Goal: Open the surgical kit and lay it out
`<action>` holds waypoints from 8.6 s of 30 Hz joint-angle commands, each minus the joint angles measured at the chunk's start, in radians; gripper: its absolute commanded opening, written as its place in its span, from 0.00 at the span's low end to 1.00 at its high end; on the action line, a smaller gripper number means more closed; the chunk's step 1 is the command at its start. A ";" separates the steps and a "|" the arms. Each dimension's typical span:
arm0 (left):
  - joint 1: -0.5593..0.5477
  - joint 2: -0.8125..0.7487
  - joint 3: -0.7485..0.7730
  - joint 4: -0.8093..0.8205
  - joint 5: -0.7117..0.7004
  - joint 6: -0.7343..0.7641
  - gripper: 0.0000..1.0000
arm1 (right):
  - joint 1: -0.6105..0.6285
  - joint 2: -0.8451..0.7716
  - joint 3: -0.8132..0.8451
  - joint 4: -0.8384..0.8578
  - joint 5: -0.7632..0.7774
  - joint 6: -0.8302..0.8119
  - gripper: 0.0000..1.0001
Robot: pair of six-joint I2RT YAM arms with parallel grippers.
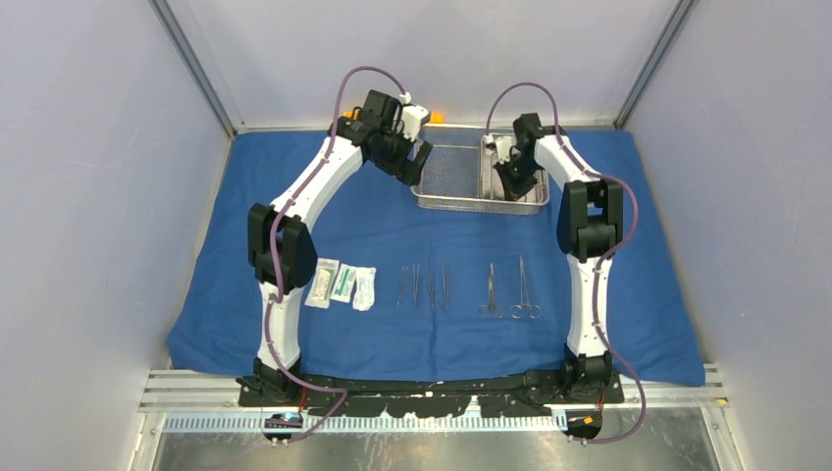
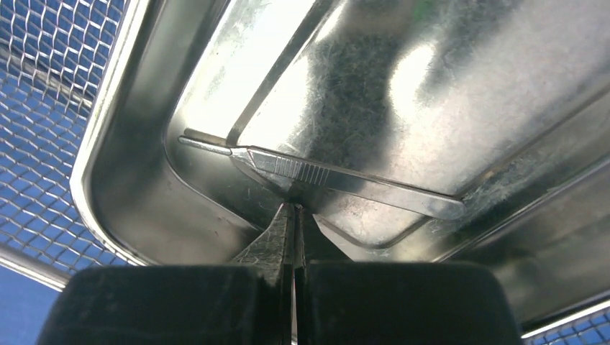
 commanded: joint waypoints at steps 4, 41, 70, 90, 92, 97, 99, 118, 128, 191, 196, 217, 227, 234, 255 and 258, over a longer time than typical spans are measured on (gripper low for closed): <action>0.005 -0.037 0.013 0.028 0.015 -0.006 0.88 | 0.005 -0.021 -0.055 0.388 0.102 0.142 0.00; 0.005 -0.049 -0.013 0.039 0.021 -0.007 0.88 | -0.022 0.166 0.353 0.362 0.162 0.339 0.31; 0.005 -0.051 -0.022 0.039 0.022 -0.006 0.88 | 0.019 0.323 0.471 0.275 0.187 0.254 0.22; 0.005 -0.042 -0.019 0.049 0.024 0.000 0.89 | -0.004 0.298 0.539 0.302 0.173 0.294 0.00; 0.005 -0.035 -0.018 0.057 0.031 -0.001 0.89 | -0.006 0.274 0.531 0.319 0.166 0.302 0.00; 0.005 -0.009 0.002 0.079 0.059 -0.025 0.89 | -0.008 0.216 0.514 0.347 0.147 0.321 0.00; 0.005 0.008 0.024 0.092 0.077 -0.045 0.89 | -0.007 0.201 0.512 0.352 0.142 0.327 0.00; -0.038 0.425 0.431 0.455 0.249 -0.452 0.79 | -0.008 0.180 0.485 0.368 0.143 0.323 0.00; -0.064 0.511 0.455 0.662 0.292 -0.587 0.78 | -0.009 0.275 0.533 0.365 0.158 0.318 0.24; -0.069 0.421 0.378 0.513 0.325 -0.417 0.78 | 0.013 0.407 0.588 0.492 0.324 0.313 0.20; -0.068 0.417 0.377 0.508 0.329 -0.417 0.78 | 0.013 0.413 0.579 0.488 0.320 0.317 0.21; -0.073 0.463 0.432 0.605 0.385 -0.514 0.72 | 0.000 0.364 0.607 0.501 0.305 0.345 0.00; -0.097 0.534 0.466 0.756 0.394 -0.683 0.65 | -0.013 0.288 0.599 0.478 0.275 0.388 0.00; -0.110 0.574 0.453 0.833 0.377 -0.746 0.62 | -0.019 0.249 0.595 0.459 0.261 0.402 0.00; -0.115 0.494 0.429 0.755 0.310 -0.703 0.59 | -0.031 -0.017 0.434 0.336 0.235 0.451 0.00; -0.114 0.415 0.363 0.691 0.294 -0.646 0.59 | -0.030 -0.143 0.306 0.334 0.242 0.457 0.00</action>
